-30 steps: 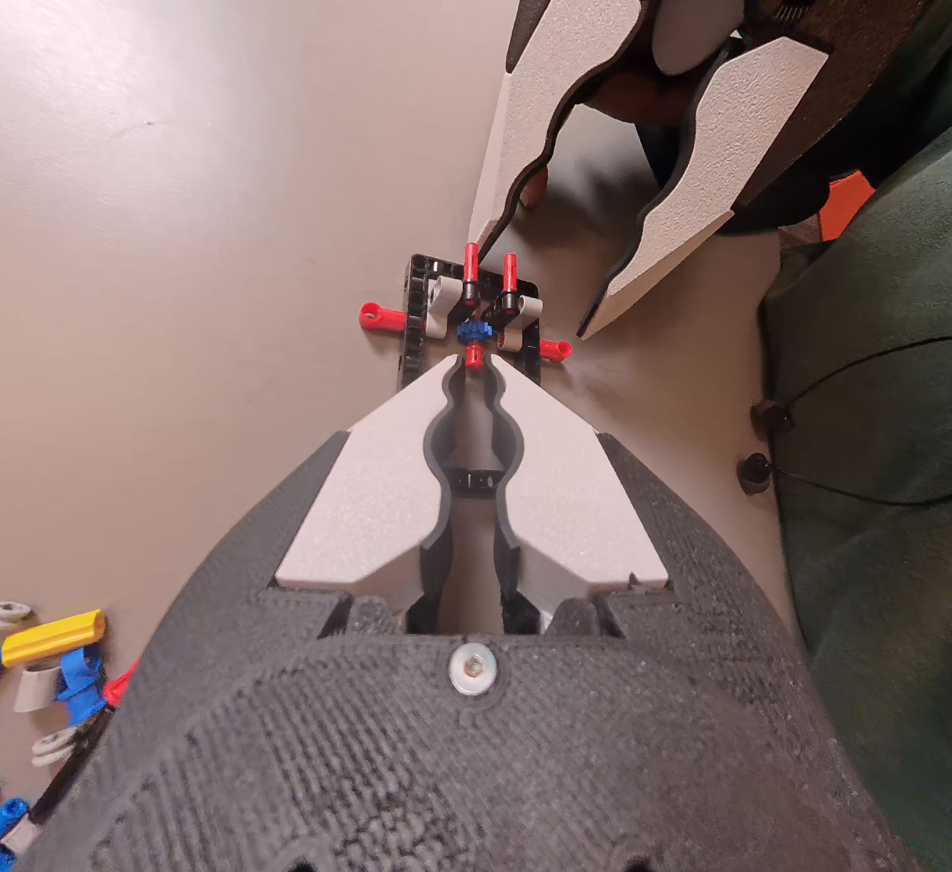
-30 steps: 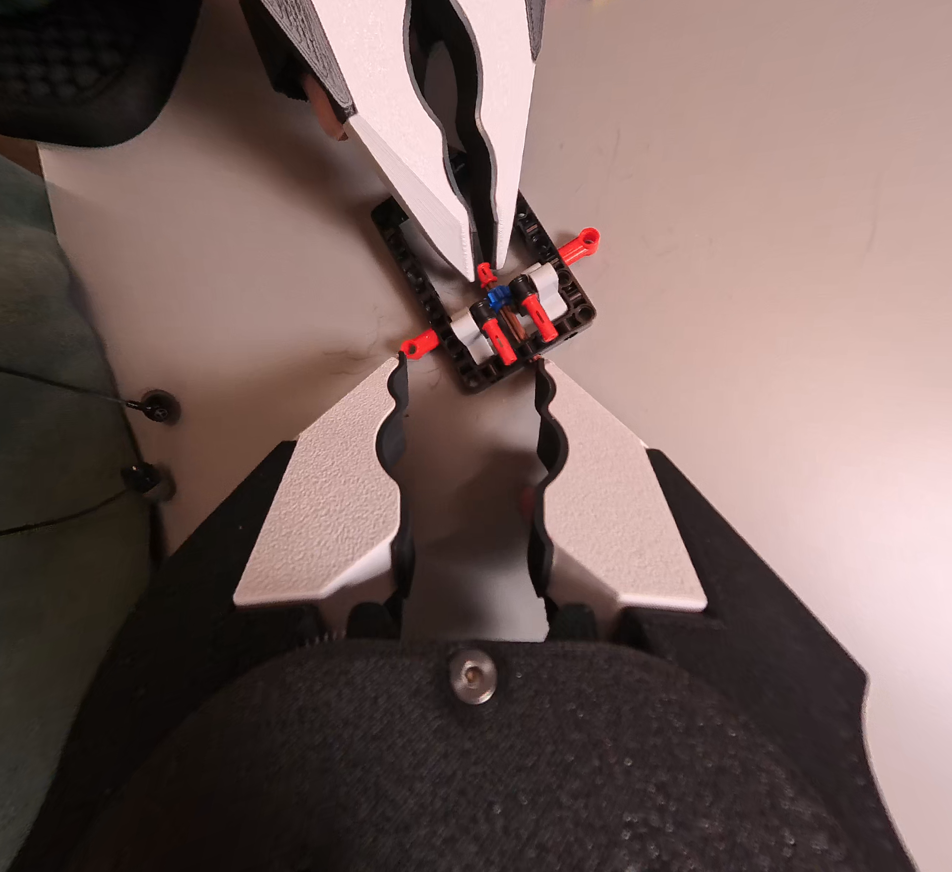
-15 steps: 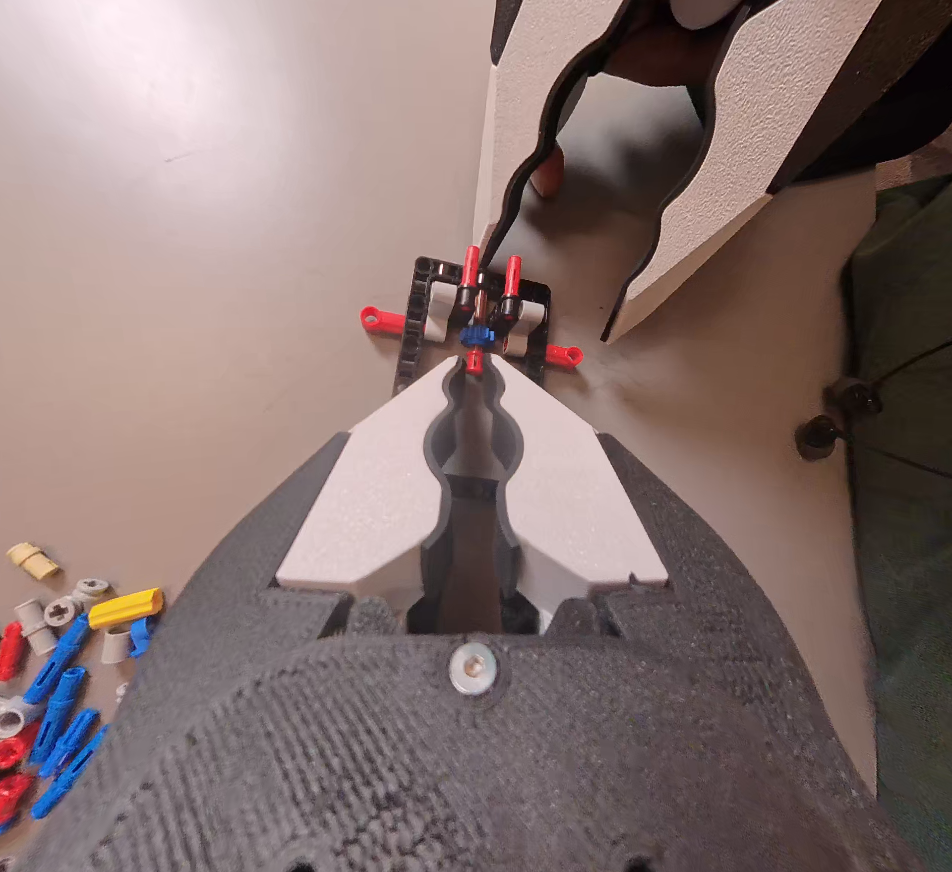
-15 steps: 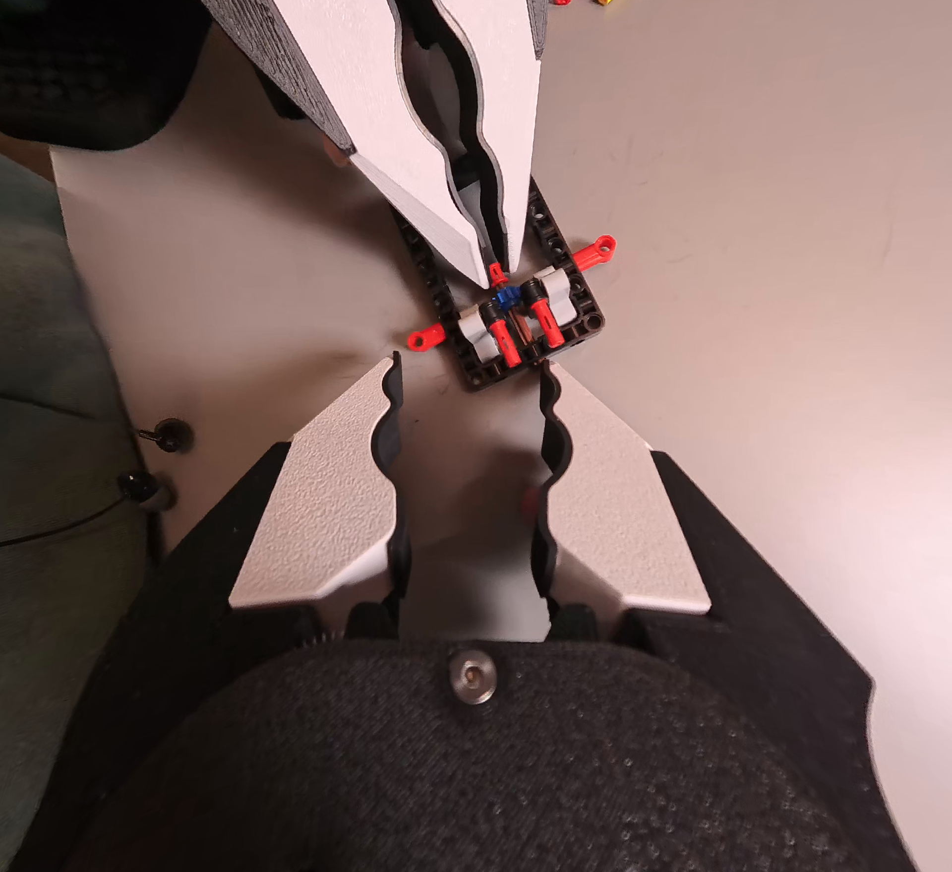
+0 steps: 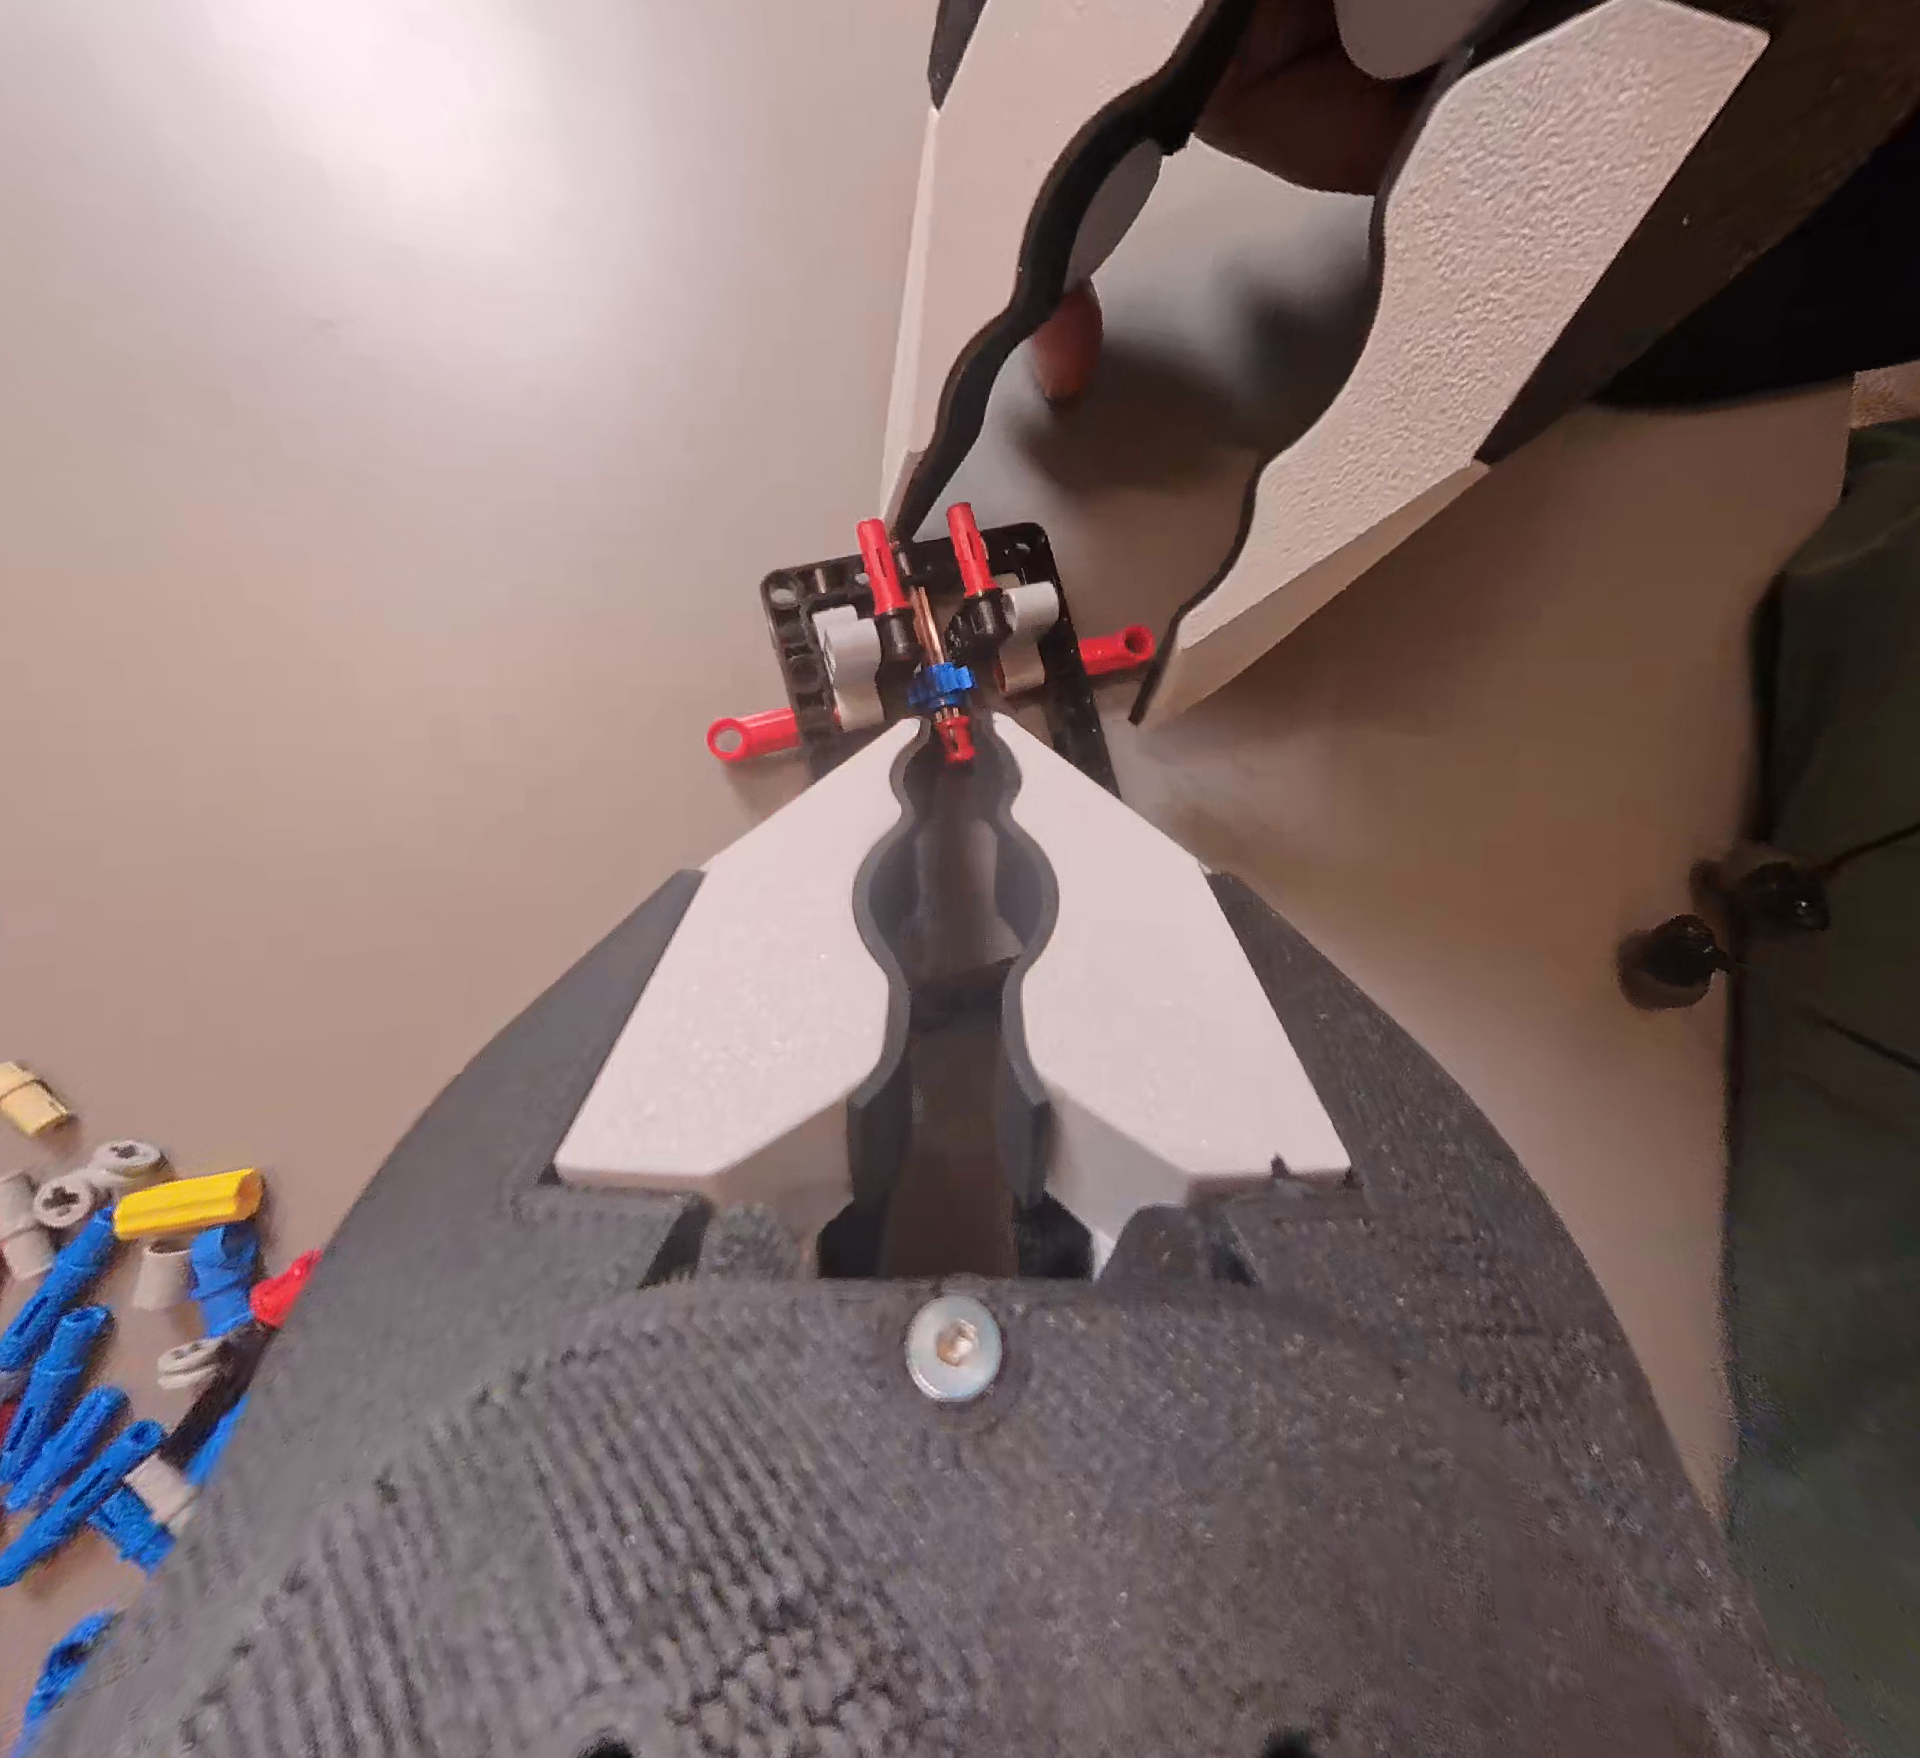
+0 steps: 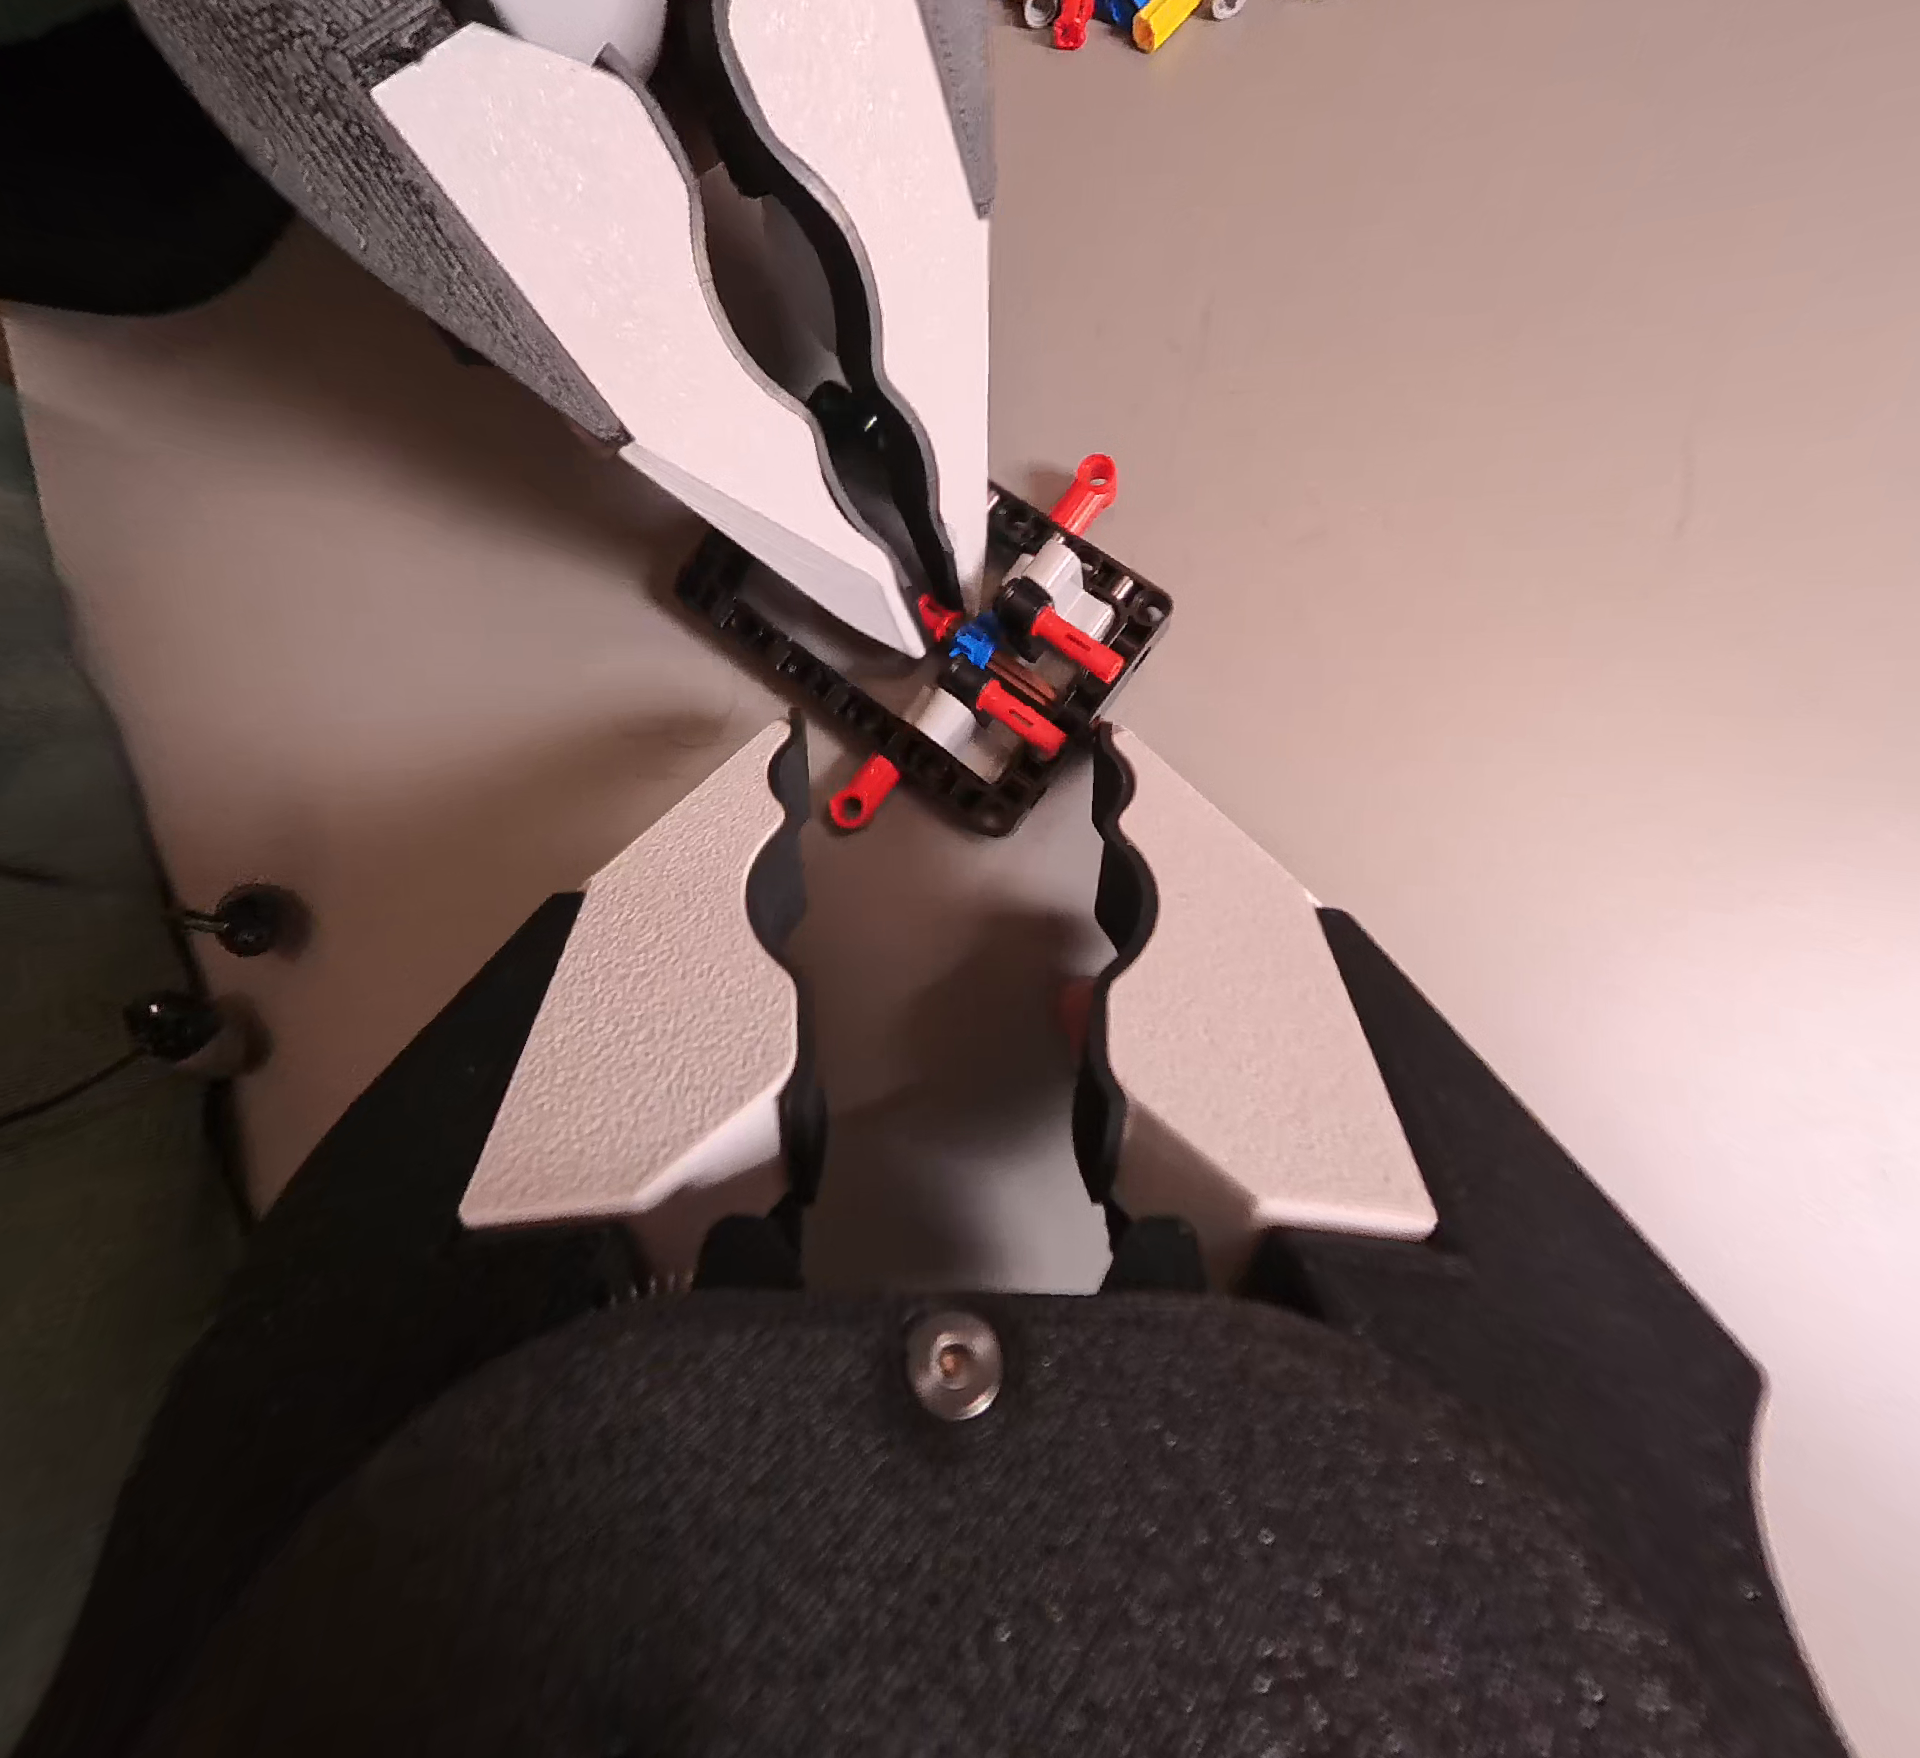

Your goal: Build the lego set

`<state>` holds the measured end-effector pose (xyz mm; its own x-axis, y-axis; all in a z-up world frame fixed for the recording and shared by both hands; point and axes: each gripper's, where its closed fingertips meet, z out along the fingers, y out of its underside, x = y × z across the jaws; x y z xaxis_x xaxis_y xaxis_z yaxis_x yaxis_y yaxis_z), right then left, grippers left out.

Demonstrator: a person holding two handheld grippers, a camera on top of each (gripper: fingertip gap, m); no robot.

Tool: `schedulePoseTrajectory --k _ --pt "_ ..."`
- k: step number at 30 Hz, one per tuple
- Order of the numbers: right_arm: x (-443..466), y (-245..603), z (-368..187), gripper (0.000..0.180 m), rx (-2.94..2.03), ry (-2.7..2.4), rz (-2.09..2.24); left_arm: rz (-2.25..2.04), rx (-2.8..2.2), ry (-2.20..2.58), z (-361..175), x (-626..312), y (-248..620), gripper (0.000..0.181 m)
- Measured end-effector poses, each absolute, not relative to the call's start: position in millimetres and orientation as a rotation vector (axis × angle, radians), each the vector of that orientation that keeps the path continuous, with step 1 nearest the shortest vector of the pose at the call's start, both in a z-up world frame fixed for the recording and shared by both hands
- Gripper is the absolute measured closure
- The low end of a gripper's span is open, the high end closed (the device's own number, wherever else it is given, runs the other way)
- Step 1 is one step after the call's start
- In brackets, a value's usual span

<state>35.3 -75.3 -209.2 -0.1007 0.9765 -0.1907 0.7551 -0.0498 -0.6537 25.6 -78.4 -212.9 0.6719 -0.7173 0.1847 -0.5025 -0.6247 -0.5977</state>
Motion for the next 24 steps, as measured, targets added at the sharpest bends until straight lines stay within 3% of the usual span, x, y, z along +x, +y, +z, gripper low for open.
schedulePoseTrajectory --k 5,12,16,24 --pt "35 -73 -206 0.130 -1.868 -1.852 0.996 -0.629 -2.341 0.860 -203 23 -87 0.144" --pt "36 -70 -207 0.126 -1.912 -1.839 0.909 -0.649 -2.309 0.789 -202 -16 -102 0.120" --pt "35 -76 -209 0.128 -1.973 -1.804 0.906 -0.757 -2.262 0.836 -208 1 -118 0.135" --pt "35 -76 -212 0.134 -1.964 -1.842 0.820 -0.713 -2.142 0.985 -206 18 -129 0.143"
